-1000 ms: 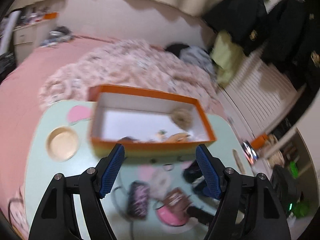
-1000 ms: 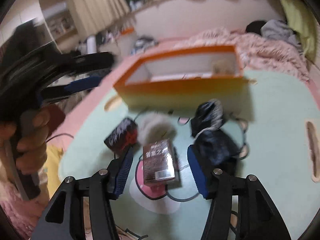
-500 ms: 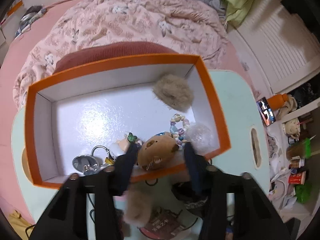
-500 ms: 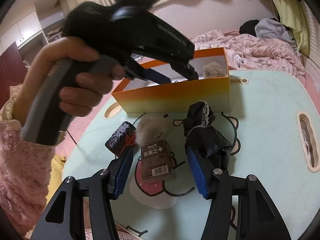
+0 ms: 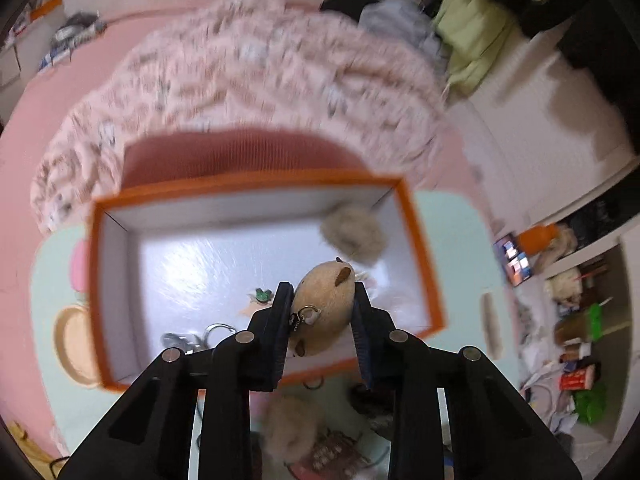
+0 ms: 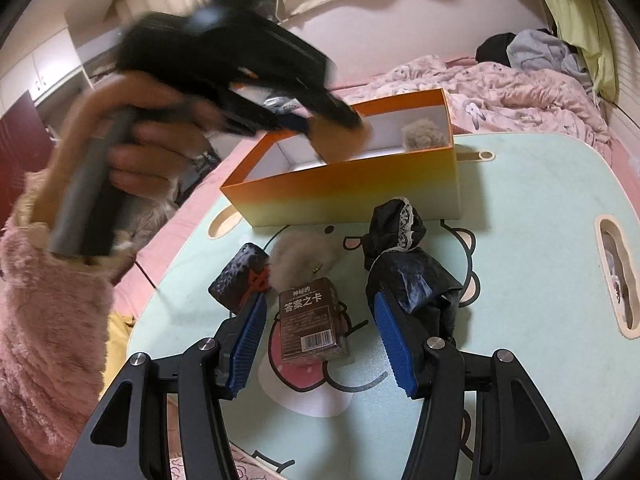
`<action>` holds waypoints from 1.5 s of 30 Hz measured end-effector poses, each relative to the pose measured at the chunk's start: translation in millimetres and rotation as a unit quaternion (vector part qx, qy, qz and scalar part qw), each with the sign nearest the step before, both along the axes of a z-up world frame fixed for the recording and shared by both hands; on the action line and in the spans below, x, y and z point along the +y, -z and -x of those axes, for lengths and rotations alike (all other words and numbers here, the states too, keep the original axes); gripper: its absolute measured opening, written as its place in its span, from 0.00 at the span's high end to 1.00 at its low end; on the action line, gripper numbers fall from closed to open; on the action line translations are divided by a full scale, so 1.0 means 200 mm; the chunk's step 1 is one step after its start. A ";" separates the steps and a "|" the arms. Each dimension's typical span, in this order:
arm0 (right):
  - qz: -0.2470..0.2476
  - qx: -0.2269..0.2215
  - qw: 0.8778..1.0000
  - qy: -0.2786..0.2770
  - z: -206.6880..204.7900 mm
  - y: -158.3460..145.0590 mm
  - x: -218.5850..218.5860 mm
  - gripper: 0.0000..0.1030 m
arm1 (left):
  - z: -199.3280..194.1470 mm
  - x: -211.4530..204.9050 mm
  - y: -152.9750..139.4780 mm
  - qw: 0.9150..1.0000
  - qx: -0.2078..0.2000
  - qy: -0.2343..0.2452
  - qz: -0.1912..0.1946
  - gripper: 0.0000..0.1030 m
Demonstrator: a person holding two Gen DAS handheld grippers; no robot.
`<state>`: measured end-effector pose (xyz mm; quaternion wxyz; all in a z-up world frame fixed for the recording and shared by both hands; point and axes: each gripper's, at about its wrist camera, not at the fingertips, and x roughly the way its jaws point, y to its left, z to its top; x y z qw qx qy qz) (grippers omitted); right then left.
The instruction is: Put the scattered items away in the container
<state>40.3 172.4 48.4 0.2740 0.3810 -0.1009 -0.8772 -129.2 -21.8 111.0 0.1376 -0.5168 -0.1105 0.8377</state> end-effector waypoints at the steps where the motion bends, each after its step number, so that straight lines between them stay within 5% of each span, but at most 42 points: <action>1: 0.000 0.000 1.000 0.000 0.00 0.00 0.00 0.46 | -0.04 -0.02 -0.05 1.000 0.017 -0.002 -0.007 0.71; 6: 0.000 0.000 1.000 0.004 0.00 0.00 0.00 0.46 | -0.37 -0.16 -0.16 0.996 0.087 -0.007 -0.029 0.71; 10: -0.001 -0.002 1.000 0.001 0.00 0.00 0.00 0.46 | -0.62 -0.28 -0.03 0.995 0.087 -0.023 -0.049 0.71; 13: -0.002 -0.003 1.000 0.001 0.00 0.00 0.00 0.46 | -0.73 -0.39 0.14 0.994 0.078 -0.080 -0.018 0.71; 18: -0.006 -0.007 1.000 -0.003 -0.01 0.01 -0.01 0.46 | -0.74 -0.48 0.41 0.991 0.047 -0.129 -0.009 0.71; 21: -0.008 -0.006 1.000 -0.001 -0.01 0.01 -0.01 0.46 | -0.74 -0.45 0.45 0.987 0.081 -0.142 0.000 0.69; 26: -0.008 -0.006 1.000 -0.001 -0.01 0.01 -0.01 0.46 | -0.74 -0.48 0.48 0.985 0.083 -0.146 -0.046 0.40; 32: -0.013 -0.004 1.000 0.000 -0.01 0.01 -0.01 0.46 | -0.88 -0.51 0.47 0.971 0.150 -0.179 -0.059 0.25; 39: -0.018 0.005 1.000 -0.001 0.01 -0.03 -0.02 0.45 | -0.96 -0.45 0.54 0.964 0.184 -0.187 -0.045 0.24; 45: -0.015 0.028 0.999 -0.027 0.16 -0.25 -0.09 0.36 | -1.02 -0.38 0.51 0.960 0.215 -0.180 -0.020 0.24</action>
